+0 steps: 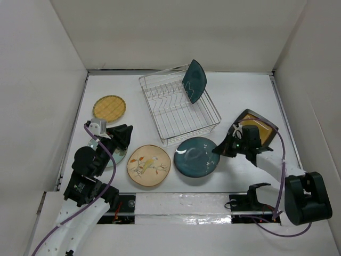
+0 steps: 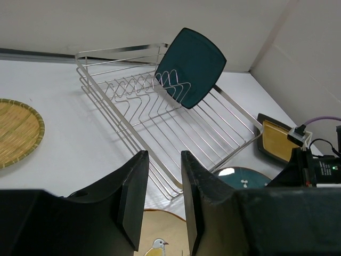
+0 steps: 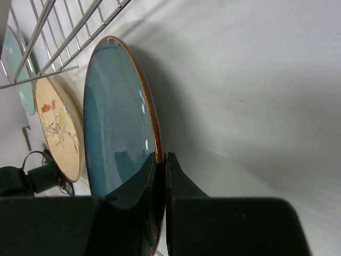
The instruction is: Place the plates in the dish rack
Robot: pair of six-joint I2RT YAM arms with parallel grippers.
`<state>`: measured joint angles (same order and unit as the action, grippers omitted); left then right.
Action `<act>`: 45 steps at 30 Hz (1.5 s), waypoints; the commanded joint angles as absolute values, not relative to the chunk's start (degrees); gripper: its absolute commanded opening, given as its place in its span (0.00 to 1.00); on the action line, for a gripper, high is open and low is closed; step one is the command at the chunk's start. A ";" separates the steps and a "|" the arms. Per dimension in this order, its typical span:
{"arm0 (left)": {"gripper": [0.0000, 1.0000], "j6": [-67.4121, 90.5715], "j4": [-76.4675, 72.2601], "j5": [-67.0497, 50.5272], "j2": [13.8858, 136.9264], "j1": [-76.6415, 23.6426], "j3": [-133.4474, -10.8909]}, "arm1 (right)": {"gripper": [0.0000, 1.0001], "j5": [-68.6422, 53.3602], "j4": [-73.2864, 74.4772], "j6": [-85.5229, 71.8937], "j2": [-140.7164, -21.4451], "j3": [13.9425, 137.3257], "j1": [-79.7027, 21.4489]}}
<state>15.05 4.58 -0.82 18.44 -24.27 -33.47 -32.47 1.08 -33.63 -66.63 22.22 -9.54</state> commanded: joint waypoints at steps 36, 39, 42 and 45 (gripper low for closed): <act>0.32 14.77 2.90 -1.49 20.04 -23.99 -34.54 | 0.00 29.26 -19.16 9.48 -99.65 99.48 -29.53; 0.32 14.59 2.81 -1.06 19.95 -23.99 -34.54 | 0.00 30.85 -19.34 13.00 -103.44 103.44 -30.05; 0.33 14.68 2.99 -1.05 20.04 -23.99 -34.54 | 0.00 32.08 -19.51 15.55 -105.99 105.12 -30.06; 0.33 14.59 2.90 -1.05 20.04 -23.99 -34.54 | 0.00 32.25 -19.69 16.43 -107.22 104.33 -30.59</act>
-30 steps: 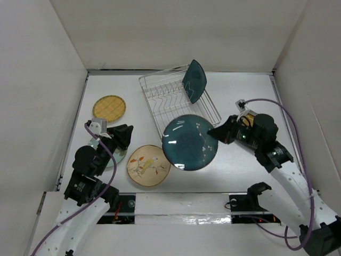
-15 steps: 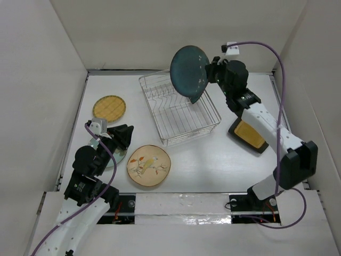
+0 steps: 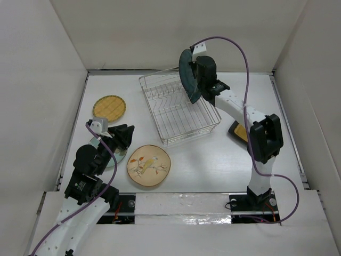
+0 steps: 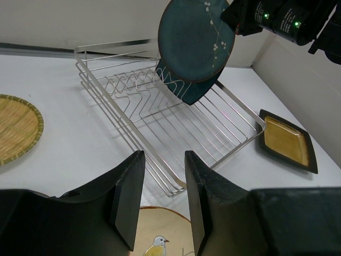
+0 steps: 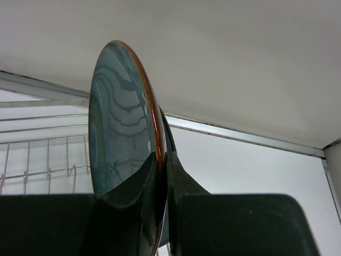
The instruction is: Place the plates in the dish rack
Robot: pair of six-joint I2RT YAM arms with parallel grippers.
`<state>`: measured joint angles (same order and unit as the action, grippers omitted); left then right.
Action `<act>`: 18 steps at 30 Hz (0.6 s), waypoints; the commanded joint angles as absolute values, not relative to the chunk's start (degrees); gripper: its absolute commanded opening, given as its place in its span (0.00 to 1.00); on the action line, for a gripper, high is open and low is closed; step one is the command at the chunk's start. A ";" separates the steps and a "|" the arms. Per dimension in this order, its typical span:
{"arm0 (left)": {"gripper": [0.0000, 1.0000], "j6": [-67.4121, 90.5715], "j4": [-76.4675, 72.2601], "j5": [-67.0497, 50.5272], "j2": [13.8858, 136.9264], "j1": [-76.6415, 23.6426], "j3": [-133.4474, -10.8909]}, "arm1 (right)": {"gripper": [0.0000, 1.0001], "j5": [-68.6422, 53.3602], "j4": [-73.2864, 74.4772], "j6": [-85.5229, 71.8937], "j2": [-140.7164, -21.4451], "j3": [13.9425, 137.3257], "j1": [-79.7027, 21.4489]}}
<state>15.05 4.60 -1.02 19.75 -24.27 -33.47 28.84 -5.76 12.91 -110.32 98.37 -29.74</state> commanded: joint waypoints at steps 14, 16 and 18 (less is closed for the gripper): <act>0.33 14.59 2.99 -0.97 20.48 -23.99 -34.63 | 0.00 35.07 -24.35 18.64 -106.00 99.23 -31.73; 0.33 14.59 2.90 -0.88 20.30 -23.99 -34.54 | 0.00 34.72 -24.35 17.59 -106.34 97.40 -31.73; 0.33 14.50 2.99 -0.88 20.30 -23.99 -34.54 | 0.00 34.54 -24.17 16.52 -106.70 95.98 -31.73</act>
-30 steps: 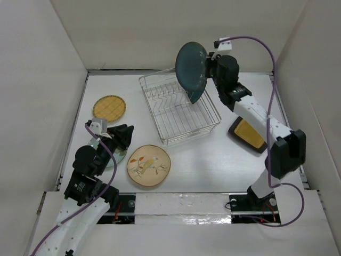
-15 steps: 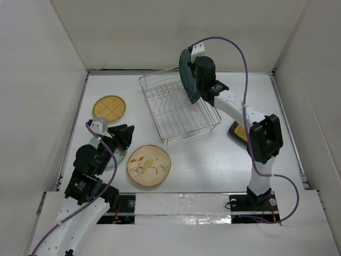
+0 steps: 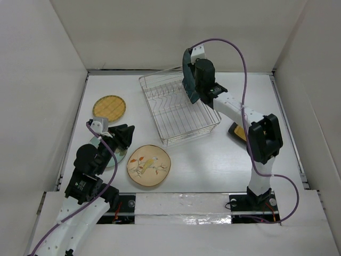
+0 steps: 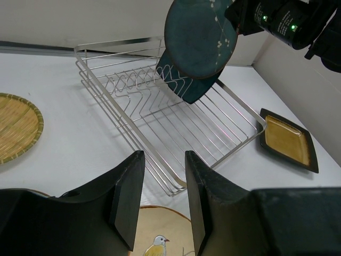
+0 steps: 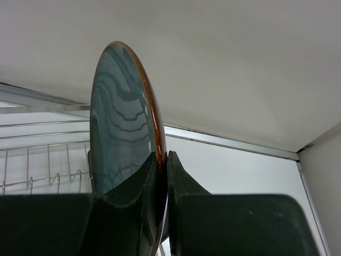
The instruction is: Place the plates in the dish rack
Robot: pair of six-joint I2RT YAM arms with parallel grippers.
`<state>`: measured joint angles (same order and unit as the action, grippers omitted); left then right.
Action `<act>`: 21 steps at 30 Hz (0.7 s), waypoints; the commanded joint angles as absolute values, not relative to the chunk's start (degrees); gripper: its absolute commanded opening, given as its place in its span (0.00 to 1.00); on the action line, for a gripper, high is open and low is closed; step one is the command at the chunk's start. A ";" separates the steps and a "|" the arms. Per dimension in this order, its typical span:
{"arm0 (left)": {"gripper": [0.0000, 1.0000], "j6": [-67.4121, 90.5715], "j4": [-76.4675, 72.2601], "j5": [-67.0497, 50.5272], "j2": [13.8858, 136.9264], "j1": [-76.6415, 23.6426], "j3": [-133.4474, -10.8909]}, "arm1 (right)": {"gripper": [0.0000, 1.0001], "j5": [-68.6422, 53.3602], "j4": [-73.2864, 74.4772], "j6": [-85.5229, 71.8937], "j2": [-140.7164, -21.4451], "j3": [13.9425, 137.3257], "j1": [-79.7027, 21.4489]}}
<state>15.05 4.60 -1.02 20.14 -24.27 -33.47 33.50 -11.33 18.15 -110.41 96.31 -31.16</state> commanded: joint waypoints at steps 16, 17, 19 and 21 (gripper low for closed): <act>0.34 14.59 3.08 -0.53 20.30 -23.99 -34.54 | 0.29 36.91 -26.01 10.55 -110.22 89.66 -34.37; 0.34 14.59 3.08 -0.53 20.22 -23.99 -34.54 | 0.35 37.70 -26.19 10.46 -110.04 89.56 -34.37; 0.34 14.59 3.08 -0.53 20.21 -23.99 -34.54 | 0.51 37.62 -25.23 9.50 -109.25 89.47 -34.37; 0.34 14.50 2.99 -0.53 20.04 -23.99 -34.63 | 0.57 37.00 -23.74 8.88 -107.41 89.21 -34.37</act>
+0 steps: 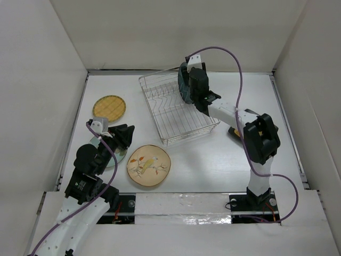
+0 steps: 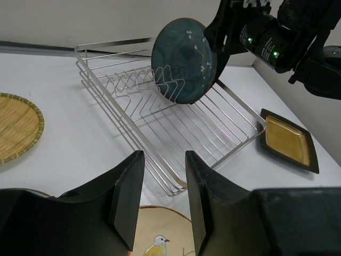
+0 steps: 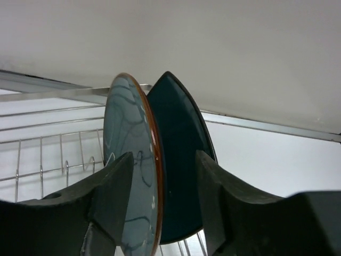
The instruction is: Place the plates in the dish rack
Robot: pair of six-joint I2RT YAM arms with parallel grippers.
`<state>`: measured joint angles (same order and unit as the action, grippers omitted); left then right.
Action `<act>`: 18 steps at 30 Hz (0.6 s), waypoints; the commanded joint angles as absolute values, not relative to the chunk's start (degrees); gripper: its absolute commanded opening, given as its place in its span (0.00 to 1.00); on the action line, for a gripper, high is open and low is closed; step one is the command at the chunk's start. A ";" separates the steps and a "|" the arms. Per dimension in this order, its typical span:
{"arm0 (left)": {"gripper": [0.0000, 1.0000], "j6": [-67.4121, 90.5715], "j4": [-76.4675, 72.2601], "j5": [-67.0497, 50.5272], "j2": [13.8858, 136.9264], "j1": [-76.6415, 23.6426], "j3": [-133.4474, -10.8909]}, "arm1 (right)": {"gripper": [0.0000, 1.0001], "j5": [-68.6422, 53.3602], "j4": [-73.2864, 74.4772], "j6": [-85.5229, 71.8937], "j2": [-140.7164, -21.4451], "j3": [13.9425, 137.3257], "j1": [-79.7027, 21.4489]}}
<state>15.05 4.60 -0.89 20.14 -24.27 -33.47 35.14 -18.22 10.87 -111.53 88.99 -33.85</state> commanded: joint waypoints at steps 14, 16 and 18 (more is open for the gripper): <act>0.20 14.59 3.16 -0.53 19.16 -23.99 -34.54 | 0.00 10.41 -19.94 -18.71 -74.11 51.36 -47.17; 0.13 14.59 3.16 -0.44 19.33 -23.99 -34.54 | 0.00 7.75 -19.25 -21.34 -71.21 44.87 -50.00; 0.00 14.41 3.25 -0.44 19.34 -23.99 -34.72 | 0.07 4.40 -19.07 -26.61 -70.06 40.98 -53.16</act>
<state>14.98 4.60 -0.58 19.68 -24.27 -33.47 14.11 -19.77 -16.93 -70.06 46.24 -50.17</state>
